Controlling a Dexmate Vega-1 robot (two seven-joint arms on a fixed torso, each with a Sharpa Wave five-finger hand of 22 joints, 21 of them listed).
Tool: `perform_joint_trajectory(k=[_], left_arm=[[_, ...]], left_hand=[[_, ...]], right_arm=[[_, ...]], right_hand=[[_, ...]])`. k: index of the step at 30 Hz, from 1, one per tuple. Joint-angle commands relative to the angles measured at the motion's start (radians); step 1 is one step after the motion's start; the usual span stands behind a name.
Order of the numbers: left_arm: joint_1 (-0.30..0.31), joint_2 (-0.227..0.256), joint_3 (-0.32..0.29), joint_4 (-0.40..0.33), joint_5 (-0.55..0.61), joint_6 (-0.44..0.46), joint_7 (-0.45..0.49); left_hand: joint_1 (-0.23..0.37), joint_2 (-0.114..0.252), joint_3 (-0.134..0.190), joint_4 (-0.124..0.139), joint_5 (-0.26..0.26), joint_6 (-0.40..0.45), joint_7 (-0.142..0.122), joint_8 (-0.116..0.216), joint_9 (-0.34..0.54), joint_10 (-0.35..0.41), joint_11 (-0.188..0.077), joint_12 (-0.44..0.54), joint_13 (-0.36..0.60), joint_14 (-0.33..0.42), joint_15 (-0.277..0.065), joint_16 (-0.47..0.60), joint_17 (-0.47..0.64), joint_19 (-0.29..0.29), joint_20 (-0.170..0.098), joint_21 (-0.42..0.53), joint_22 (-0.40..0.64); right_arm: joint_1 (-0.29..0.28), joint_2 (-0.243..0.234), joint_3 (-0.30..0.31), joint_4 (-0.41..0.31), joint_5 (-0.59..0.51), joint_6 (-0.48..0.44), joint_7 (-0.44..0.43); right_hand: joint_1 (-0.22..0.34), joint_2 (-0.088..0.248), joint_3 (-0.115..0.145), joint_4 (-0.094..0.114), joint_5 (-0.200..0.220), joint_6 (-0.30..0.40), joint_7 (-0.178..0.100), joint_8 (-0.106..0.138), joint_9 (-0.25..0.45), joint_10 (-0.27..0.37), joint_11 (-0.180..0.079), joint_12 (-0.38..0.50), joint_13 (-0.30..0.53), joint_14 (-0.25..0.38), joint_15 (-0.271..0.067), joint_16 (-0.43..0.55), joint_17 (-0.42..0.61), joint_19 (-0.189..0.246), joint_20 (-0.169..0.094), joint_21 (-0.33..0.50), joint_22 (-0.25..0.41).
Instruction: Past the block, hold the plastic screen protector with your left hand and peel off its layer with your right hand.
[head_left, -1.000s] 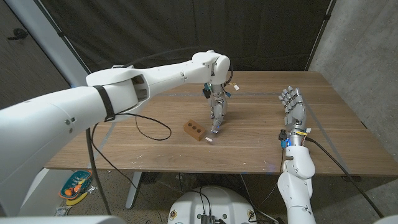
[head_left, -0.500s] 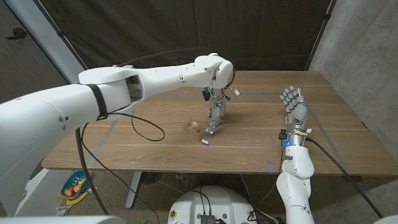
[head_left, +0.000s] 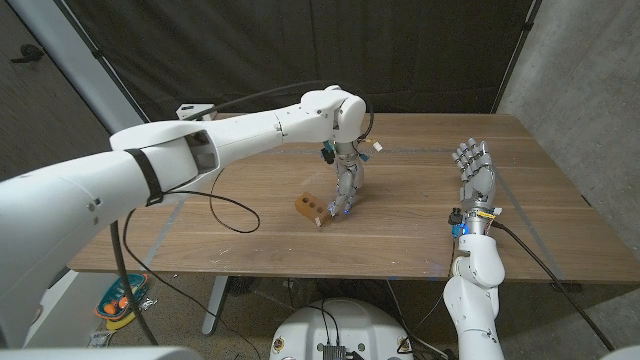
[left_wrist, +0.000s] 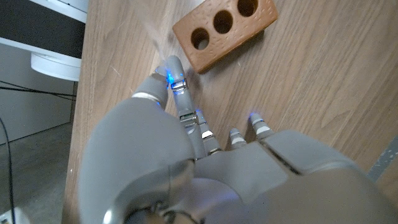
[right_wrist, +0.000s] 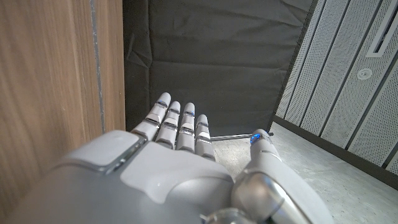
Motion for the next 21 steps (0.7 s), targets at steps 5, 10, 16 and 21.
perform_joint_trajectory(k=[5, 10, 16, 21], left_arm=[[0.173, 0.139, -0.261, -0.165, -0.087, 0.058, 0.297], [0.240, 0.190, -0.333, -0.248, -0.098, 0.084, 0.406], [0.341, 0.247, -0.445, -0.350, -0.127, 0.118, 0.579], [0.443, 0.272, -0.540, -0.405, -0.171, 0.112, 0.756]], left_hand=[[0.009, -0.008, 0.008, 0.011, 0.015, 0.008, -0.030, 0.023, 0.027, -0.013, 0.006, -0.013, -0.026, -0.006, 0.012, -0.011, 0.003, -0.076, 0.012, 0.009, 0.005], [0.001, -0.013, 0.007, 0.019, 0.015, 0.008, -0.047, 0.033, 0.038, -0.036, 0.010, -0.028, -0.025, -0.022, 0.027, -0.020, 0.005, -0.109, 0.043, 0.001, 0.006], [-0.006, -0.012, 0.008, 0.026, 0.014, -0.007, -0.054, 0.037, 0.050, -0.057, 0.016, -0.040, -0.025, -0.034, 0.036, -0.026, 0.008, -0.139, 0.061, -0.007, 0.006], [-0.009, -0.012, 0.008, 0.028, 0.014, -0.010, -0.049, 0.041, 0.055, -0.056, 0.016, -0.042, -0.025, -0.034, 0.035, -0.026, 0.009, -0.148, 0.063, -0.010, 0.005]], right_arm=[[0.001, -0.004, 0.000, -0.008, -0.009, -0.011, -0.001], [0.000, -0.007, -0.004, -0.021, -0.019, -0.023, -0.006], [0.005, -0.013, -0.010, -0.026, -0.024, -0.038, -0.005], [0.009, -0.018, -0.015, -0.032, -0.035, -0.053, -0.012]], right_hand=[[-0.010, 0.000, 0.004, 0.005, 0.000, 0.007, 0.004, -0.002, 0.004, 0.004, -0.002, 0.003, 0.002, 0.007, -0.005, 0.002, 0.003, 0.006, -0.003, -0.001, 0.002], [-0.008, -0.001, 0.004, 0.003, 0.001, 0.007, 0.004, -0.003, 0.004, 0.005, -0.002, 0.003, 0.002, 0.008, -0.006, 0.002, 0.002, 0.005, -0.003, -0.002, 0.002], [-0.002, -0.003, 0.007, -0.002, 0.001, 0.009, 0.002, -0.002, 0.004, 0.005, -0.003, 0.002, 0.002, 0.008, 0.001, 0.000, 0.002, 0.007, -0.002, -0.004, 0.002], [0.007, -0.004, 0.010, -0.009, 0.001, 0.014, 0.001, 0.000, 0.004, 0.015, -0.005, 0.005, 0.002, 0.013, 0.008, 0.001, 0.001, 0.009, 0.006, -0.005, 0.002]])
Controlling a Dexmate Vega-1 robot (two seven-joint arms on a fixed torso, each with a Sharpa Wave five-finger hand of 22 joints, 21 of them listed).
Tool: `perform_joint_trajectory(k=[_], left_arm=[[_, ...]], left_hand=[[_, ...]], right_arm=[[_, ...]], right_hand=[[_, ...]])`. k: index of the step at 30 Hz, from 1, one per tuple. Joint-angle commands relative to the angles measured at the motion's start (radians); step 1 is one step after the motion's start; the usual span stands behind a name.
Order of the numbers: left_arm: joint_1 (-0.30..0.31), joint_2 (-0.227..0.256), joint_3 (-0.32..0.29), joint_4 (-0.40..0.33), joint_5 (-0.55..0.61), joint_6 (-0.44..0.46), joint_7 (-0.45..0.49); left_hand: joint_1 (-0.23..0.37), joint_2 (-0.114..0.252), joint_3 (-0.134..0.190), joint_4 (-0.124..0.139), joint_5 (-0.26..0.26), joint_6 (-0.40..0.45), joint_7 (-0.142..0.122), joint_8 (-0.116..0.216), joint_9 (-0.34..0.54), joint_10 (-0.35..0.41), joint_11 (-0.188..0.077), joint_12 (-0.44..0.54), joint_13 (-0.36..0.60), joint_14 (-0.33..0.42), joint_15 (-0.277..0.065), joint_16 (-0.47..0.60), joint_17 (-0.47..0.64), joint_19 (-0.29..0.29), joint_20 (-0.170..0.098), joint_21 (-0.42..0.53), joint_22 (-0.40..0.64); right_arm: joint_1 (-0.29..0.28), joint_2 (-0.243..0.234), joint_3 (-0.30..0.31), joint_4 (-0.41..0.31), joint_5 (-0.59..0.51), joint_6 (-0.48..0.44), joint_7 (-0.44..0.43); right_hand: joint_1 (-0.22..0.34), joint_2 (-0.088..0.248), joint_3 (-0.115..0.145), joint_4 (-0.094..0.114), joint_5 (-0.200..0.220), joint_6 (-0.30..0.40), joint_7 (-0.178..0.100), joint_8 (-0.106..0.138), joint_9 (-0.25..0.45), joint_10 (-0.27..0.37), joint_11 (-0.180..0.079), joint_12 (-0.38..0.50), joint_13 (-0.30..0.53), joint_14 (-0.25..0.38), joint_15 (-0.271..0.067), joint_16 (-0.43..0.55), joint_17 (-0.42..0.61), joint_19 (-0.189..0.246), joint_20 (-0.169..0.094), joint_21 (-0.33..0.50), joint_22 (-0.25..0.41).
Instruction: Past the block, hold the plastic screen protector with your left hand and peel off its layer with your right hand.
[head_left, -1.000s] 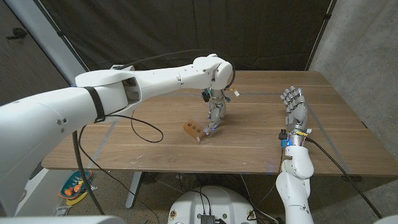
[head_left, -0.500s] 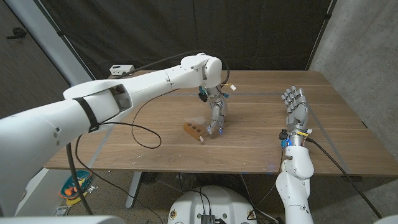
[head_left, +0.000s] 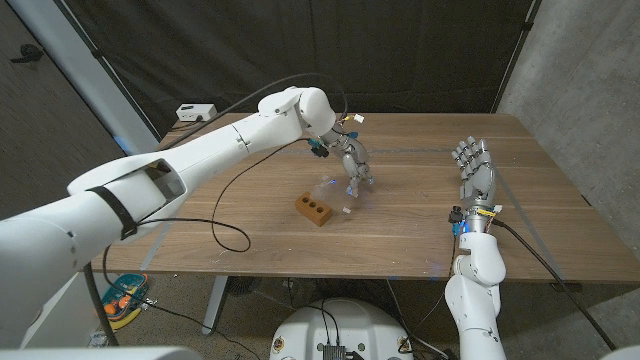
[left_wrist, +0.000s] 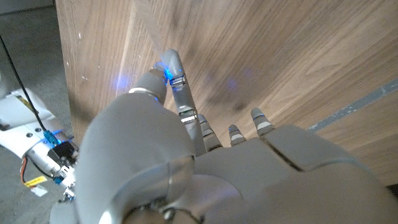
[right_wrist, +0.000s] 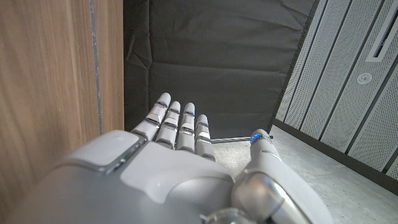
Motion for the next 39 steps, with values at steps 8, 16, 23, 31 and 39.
perform_joint_trajectory(k=[8, 16, 23, 31, 39], left_arm=[[0.344, 0.086, -0.316, -0.182, -0.139, -0.025, 0.620], [0.414, 0.058, -0.362, -0.164, -0.197, -0.087, 0.779], [0.446, 0.009, -0.394, -0.092, -0.285, -0.187, 0.866], [0.434, -0.059, -0.402, 0.048, -0.412, -0.324, 0.859], [0.388, -0.127, -0.395, 0.219, -0.564, -0.452, 0.733]], left_hand=[[-0.015, 0.001, 0.005, 0.010, 0.005, -0.004, -0.002, 0.018, 0.017, 0.022, -0.009, 0.005, 0.001, 0.012, -0.010, 0.001, 0.003, -0.132, 0.006, 0.006, -0.001], [-0.021, -0.002, 0.007, 0.013, 0.001, -0.018, -0.001, 0.027, 0.036, 0.044, -0.014, 0.008, 0.000, 0.039, -0.027, 0.006, 0.002, -0.091, 0.003, 0.024, -0.006], [-0.036, 0.013, 0.010, 0.028, -0.006, -0.064, -0.025, 0.027, 0.058, 0.020, -0.008, -0.007, 0.000, 0.032, -0.026, 0.001, 0.004, -0.082, 0.007, 0.028, -0.014], [-0.059, 0.041, 0.021, 0.044, -0.015, -0.124, -0.033, 0.068, 0.128, 0.011, 0.002, -0.014, 0.002, 0.084, -0.056, 0.013, 0.014, 0.091, -0.123, 0.122, -0.006], [-0.071, 0.076, 0.035, 0.055, -0.013, -0.202, -0.005, 0.107, 0.201, 0.047, 0.008, -0.006, 0.005, 0.157, -0.090, 0.038, 0.034, 0.220, -0.202, 0.225, 0.026]], right_arm=[[0.012, -0.021, -0.016, -0.024, -0.042, -0.055, -0.024], [0.012, -0.037, -0.028, -0.045, -0.082, -0.090, -0.046], [0.004, -0.050, -0.037, -0.060, -0.126, -0.110, -0.075], [-0.006, -0.061, -0.050, -0.063, -0.188, -0.102, -0.122], [-0.017, -0.073, -0.067, -0.066, -0.260, -0.069, -0.177]], right_hand=[[0.019, -0.010, 0.011, -0.018, 0.002, 0.024, 0.002, 0.003, 0.004, 0.026, -0.004, 0.007, 0.003, 0.031, 0.017, 0.006, 0.003, 0.016, 0.023, -0.006, 0.002], [0.036, -0.015, 0.016, -0.032, 0.005, 0.044, 0.006, 0.009, 0.004, 0.040, -0.004, 0.011, 0.004, 0.065, 0.007, 0.013, 0.004, 0.032, 0.033, -0.003, 0.005], [0.062, -0.015, 0.027, -0.047, 0.012, 0.058, 0.005, 0.012, 0.005, 0.060, -0.006, 0.017, 0.005, 0.088, -0.002, 0.017, 0.005, 0.037, 0.036, -0.002, 0.007], [0.077, -0.020, 0.031, -0.055, 0.014, 0.072, 0.003, 0.015, 0.005, 0.071, -0.007, 0.020, 0.005, 0.104, -0.004, 0.018, 0.006, 0.042, 0.040, -0.001, 0.008], [0.081, -0.024, 0.032, -0.057, 0.015, 0.079, 0.002, 0.016, 0.005, 0.078, -0.010, 0.022, 0.005, 0.106, -0.003, 0.017, 0.007, 0.038, 0.044, -0.003, 0.009]])
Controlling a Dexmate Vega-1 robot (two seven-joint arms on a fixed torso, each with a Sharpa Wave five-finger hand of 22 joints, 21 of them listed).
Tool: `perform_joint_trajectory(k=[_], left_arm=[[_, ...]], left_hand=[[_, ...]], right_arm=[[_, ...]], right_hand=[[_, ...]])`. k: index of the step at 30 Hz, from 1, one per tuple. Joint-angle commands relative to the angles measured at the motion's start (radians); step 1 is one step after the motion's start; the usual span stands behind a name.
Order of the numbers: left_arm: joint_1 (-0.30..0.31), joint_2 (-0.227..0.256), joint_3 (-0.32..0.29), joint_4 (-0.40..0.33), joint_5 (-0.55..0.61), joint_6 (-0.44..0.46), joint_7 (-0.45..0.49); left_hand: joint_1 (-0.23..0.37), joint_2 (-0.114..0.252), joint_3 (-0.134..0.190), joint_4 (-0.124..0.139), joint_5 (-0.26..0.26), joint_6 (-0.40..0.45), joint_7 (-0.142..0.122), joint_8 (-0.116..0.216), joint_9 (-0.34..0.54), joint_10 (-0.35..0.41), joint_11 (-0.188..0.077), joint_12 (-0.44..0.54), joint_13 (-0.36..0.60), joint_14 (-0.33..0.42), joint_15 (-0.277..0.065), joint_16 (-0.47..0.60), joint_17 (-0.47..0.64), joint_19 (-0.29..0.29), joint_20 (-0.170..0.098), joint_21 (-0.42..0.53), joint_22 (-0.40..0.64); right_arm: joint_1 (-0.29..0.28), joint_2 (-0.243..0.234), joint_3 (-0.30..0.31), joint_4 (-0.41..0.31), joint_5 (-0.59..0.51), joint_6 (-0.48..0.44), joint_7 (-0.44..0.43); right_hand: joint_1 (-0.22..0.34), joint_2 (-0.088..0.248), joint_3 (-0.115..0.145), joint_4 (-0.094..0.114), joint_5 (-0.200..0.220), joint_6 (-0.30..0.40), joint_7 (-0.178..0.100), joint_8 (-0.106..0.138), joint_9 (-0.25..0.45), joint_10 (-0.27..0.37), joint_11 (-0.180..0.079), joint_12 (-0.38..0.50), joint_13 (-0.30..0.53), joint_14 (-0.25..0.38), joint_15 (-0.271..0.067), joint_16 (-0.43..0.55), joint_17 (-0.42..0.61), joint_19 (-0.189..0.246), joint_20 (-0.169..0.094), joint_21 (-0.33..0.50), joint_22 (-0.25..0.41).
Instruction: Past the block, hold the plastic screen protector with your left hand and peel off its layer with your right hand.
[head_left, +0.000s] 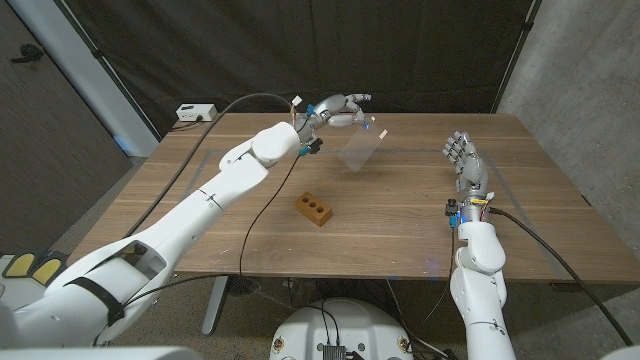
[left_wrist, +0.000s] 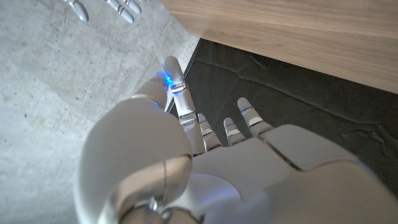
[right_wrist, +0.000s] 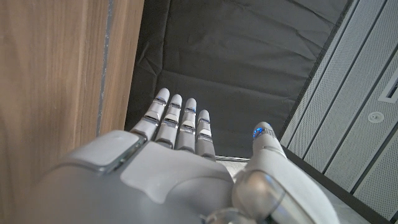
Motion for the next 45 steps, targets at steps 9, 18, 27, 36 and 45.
perform_joint_trajectory(k=[9, 18, 27, 36, 45], left_arm=[[-0.098, -0.173, -0.013, 0.408, -0.368, -0.260, -0.298], [-0.126, -0.206, -0.015, 0.482, -0.394, -0.292, -0.361], [-0.129, -0.194, -0.005, 0.470, -0.325, -0.344, -0.324], [-0.140, -0.171, 0.022, 0.437, -0.231, -0.377, -0.276], [-0.103, -0.131, 0.035, 0.312, -0.032, -0.396, -0.088]], left_hand=[[0.003, -0.009, 0.010, -0.016, 0.010, 0.041, 0.003, 0.089, 0.074, 0.082, -0.028, 0.023, 0.006, 0.061, -0.054, 0.011, 0.011, 0.075, -0.050, 0.079, 0.020], [0.005, -0.057, 0.014, -0.039, 0.039, 0.128, -0.067, 0.091, 0.010, 0.088, -0.047, 0.013, 0.004, 0.065, -0.050, -0.007, 0.005, 0.072, -0.050, 0.110, 0.018], [-0.015, -0.078, 0.008, -0.033, 0.040, 0.155, -0.143, 0.072, -0.041, 0.073, -0.054, 0.003, 0.004, 0.061, -0.052, -0.016, 0.006, 0.062, -0.052, 0.124, 0.013], [-0.020, -0.089, 0.011, -0.031, 0.038, 0.169, -0.139, 0.049, -0.095, 0.077, -0.054, 0.004, 0.004, 0.098, -0.086, -0.009, 0.007, 0.077, -0.069, 0.149, 0.008], [-0.003, -0.059, 0.045, -0.023, 0.056, 0.106, -0.144, 0.045, -0.089, 0.221, -0.051, 0.058, 0.018, 0.356, -0.183, 0.070, 0.052, 0.201, -0.115, 0.296, 0.033]], right_arm=[[-0.019, -0.035, -0.051, -0.022, -0.185, 0.062, -0.130], [-0.027, -0.043, -0.072, -0.051, -0.237, 0.060, -0.182], [-0.052, -0.044, -0.090, -0.126, -0.240, -0.042, -0.188], [-0.054, -0.066, -0.098, -0.155, -0.196, -0.088, -0.146], [-0.043, -0.082, -0.094, -0.139, -0.172, -0.072, -0.125]], right_hand=[[0.019, -0.008, 0.004, -0.005, 0.011, 0.033, 0.000, 0.008, 0.005, 0.032, -0.001, 0.013, 0.001, 0.037, -0.006, 0.011, 0.007, 0.001, 0.007, -0.004, 0.005], [0.023, 0.000, 0.011, 0.010, 0.009, 0.108, 0.002, 0.020, 0.006, 0.129, 0.000, 0.042, 0.005, 0.192, -0.064, 0.060, 0.029, 0.071, -0.010, 0.027, 0.014], [0.093, 0.004, -0.007, -0.010, 0.006, 0.294, -0.003, 0.053, 0.013, 0.371, -0.023, 0.107, 0.040, 0.446, -0.175, 0.287, 0.169, 0.179, -0.029, 0.127, 0.068], [0.191, -0.015, -0.012, -0.018, -0.001, 0.371, -0.017, 0.057, 0.017, 0.480, -0.033, 0.144, 0.069, 0.491, -0.226, 0.431, 0.288, 0.180, -0.029, 0.176, 0.115], [0.216, -0.024, -0.029, -0.009, -0.004, 0.399, -0.014, 0.050, 0.019, 0.494, -0.035, 0.149, 0.087, 0.480, -0.234, 0.507, 0.363, 0.188, -0.031, 0.208, 0.141]])
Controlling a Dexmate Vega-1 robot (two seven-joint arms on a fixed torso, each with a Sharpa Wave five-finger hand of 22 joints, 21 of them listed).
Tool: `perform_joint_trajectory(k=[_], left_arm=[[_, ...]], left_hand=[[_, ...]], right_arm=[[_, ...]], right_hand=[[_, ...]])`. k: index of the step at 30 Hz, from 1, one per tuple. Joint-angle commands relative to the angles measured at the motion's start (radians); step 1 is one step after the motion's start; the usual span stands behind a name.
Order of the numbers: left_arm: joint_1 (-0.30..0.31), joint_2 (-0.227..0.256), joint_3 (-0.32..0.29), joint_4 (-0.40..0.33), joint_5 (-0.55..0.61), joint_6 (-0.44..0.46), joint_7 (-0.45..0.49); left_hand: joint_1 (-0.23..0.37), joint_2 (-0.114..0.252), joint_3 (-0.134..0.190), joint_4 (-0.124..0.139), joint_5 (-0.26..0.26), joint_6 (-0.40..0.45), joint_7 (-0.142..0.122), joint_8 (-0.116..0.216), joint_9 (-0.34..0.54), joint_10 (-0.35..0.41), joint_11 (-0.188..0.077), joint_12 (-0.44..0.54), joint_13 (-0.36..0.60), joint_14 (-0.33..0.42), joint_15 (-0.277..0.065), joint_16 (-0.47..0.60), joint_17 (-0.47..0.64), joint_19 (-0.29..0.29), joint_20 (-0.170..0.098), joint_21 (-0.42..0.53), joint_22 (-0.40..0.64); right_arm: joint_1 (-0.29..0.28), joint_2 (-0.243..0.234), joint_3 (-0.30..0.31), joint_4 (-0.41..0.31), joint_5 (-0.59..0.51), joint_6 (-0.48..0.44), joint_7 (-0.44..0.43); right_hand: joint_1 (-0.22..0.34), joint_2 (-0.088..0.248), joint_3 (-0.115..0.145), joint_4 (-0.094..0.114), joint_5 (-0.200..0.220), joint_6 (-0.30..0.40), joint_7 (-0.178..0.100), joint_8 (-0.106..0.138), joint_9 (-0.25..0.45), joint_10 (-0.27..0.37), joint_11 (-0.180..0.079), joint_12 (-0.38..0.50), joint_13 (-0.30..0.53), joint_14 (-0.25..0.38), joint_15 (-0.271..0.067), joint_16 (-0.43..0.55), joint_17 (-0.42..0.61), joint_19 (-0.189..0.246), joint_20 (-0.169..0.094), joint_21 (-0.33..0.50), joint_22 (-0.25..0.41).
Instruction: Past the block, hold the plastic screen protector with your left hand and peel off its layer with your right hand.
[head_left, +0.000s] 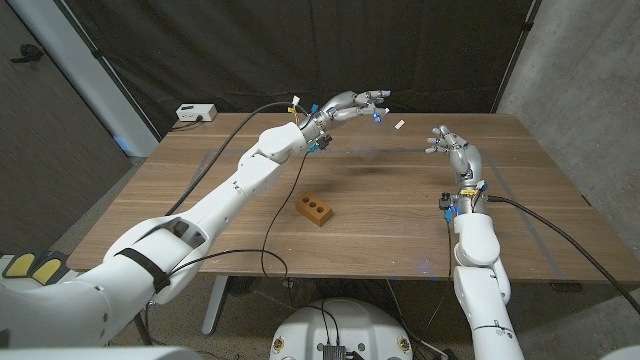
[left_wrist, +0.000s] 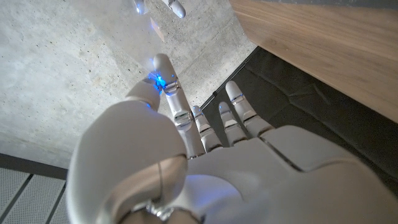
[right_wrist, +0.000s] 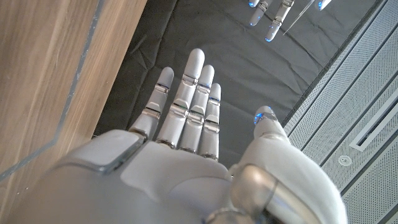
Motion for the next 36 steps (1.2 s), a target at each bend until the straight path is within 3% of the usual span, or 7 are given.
perform_joint_trajectory(k=[1, 8, 12, 16, 22, 28, 36], left_arm=[[0.044, 0.048, 0.020, -0.149, 0.237, -0.022, 0.224], [0.095, 0.015, 0.002, -0.145, 0.239, -0.088, 0.337], [0.089, 0.013, 0.007, -0.120, 0.186, -0.121, 0.288], [0.081, -0.008, 0.009, -0.068, 0.135, -0.171, 0.248], [0.067, -0.015, 0.018, -0.032, 0.120, -0.197, 0.208], [0.072, -0.016, 0.018, -0.033, 0.135, -0.174, 0.222], [0.067, -0.015, 0.019, -0.028, 0.144, -0.157, 0.225]], left_hand=[[0.005, 0.032, 0.005, 0.017, -0.007, -0.054, -0.055, -0.013, 0.001, 0.035, -0.005, 0.016, 0.014, 0.045, -0.166, 0.016, 0.031, 0.000, -0.049, 0.042, 0.016], [-0.028, 0.040, -0.007, 0.043, -0.051, -0.085, -0.098, -0.006, 0.019, -0.006, -0.008, 0.005, 0.031, -0.011, -0.148, -0.005, 0.071, -0.056, -0.031, 0.064, 0.013], [-0.036, 0.020, -0.015, 0.039, -0.068, -0.042, -0.096, -0.011, -0.023, -0.048, -0.009, -0.009, 0.038, -0.063, -0.127, -0.024, 0.091, -0.103, -0.012, 0.070, 0.006], [-0.046, 0.013, -0.020, 0.042, -0.076, -0.028, -0.104, -0.025, -0.056, -0.116, -0.010, -0.033, 0.040, -0.136, -0.099, -0.047, 0.114, -0.197, 0.032, 0.059, -0.009], [-0.054, 0.009, -0.025, 0.046, -0.079, -0.027, -0.103, -0.035, -0.072, -0.140, -0.010, -0.040, 0.041, -0.157, -0.099, -0.052, 0.123, -0.215, 0.023, 0.059, -0.016], [-0.050, 0.011, -0.022, 0.043, -0.076, -0.016, -0.104, -0.030, -0.072, -0.155, -0.010, -0.043, 0.041, -0.174, -0.092, -0.056, 0.128, -0.221, 0.016, 0.061, -0.020], [-0.046, 0.008, -0.021, 0.039, -0.073, -0.010, -0.103, -0.026, -0.069, -0.164, -0.010, -0.043, 0.043, -0.196, -0.081, -0.063, 0.132, -0.225, 0.014, 0.065, -0.024]], right_arm=[[0.006, -0.016, -0.002, -0.004, 0.031, -0.014, 0.023], [0.008, -0.016, 0.002, 0.006, 0.039, 0.006, 0.023], [0.013, -0.017, 0.001, 0.010, 0.046, 0.013, 0.030], [0.021, -0.025, -0.003, 0.014, 0.059, 0.015, 0.053], [0.037, -0.035, -0.005, 0.021, 0.129, 0.020, 0.119], [0.058, -0.031, 0.000, 0.052, 0.240, 0.045, 0.209], [0.079, -0.008, 0.006, 0.083, 0.278, 0.092, 0.254]], right_hand=[[0.013, -0.002, -0.008, 0.005, -0.003, 0.012, 0.002, -0.001, 0.004, 0.005, 0.004, 0.002, 0.009, -0.008, -0.070, 0.025, 0.028, 0.009, -0.002, 0.015, 0.012], [0.015, -0.007, -0.018, 0.010, -0.004, 0.014, 0.001, -0.007, 0.004, 0.008, 0.005, 0.003, 0.015, -0.020, -0.070, 0.051, 0.056, 0.005, -0.003, 0.026, 0.022], [0.015, -0.008, -0.022, 0.012, -0.005, 0.017, 0.002, -0.009, 0.004, 0.012, 0.003, 0.004, 0.018, -0.023, -0.068, 0.062, 0.066, 0.003, -0.001, 0.030, 0.026], [0.018, -0.010, -0.031, 0.015, -0.005, 0.030, 0.004, -0.011, 0.005, 0.021, 0.003, 0.007, 0.025, -0.014, -0.074, 0.098, 0.095, 0.012, 0.000, 0.047, 0.038], [0.039, -0.011, -0.041, 0.012, -0.004, 0.051, 0.005, -0.015, 0.008, 0.047, -0.013, 0.018, 0.041, -0.015, -0.089, 0.165, 0.157, 0.025, -0.011, 0.078, 0.062], [0.071, -0.010, -0.043, 0.006, -0.003, 0.021, -0.012, -0.035, 0.011, 0.008, -0.026, 0.003, 0.055, -0.067, -0.099, 0.184, 0.179, 0.003, -0.012, 0.094, 0.081], [0.162, -0.013, -0.039, -0.007, 0.001, 0.055, -0.039, -0.028, 0.023, 0.056, -0.073, 0.038, 0.091, -0.075, -0.119, 0.274, 0.264, -0.009, -0.024, 0.135, 0.115]])
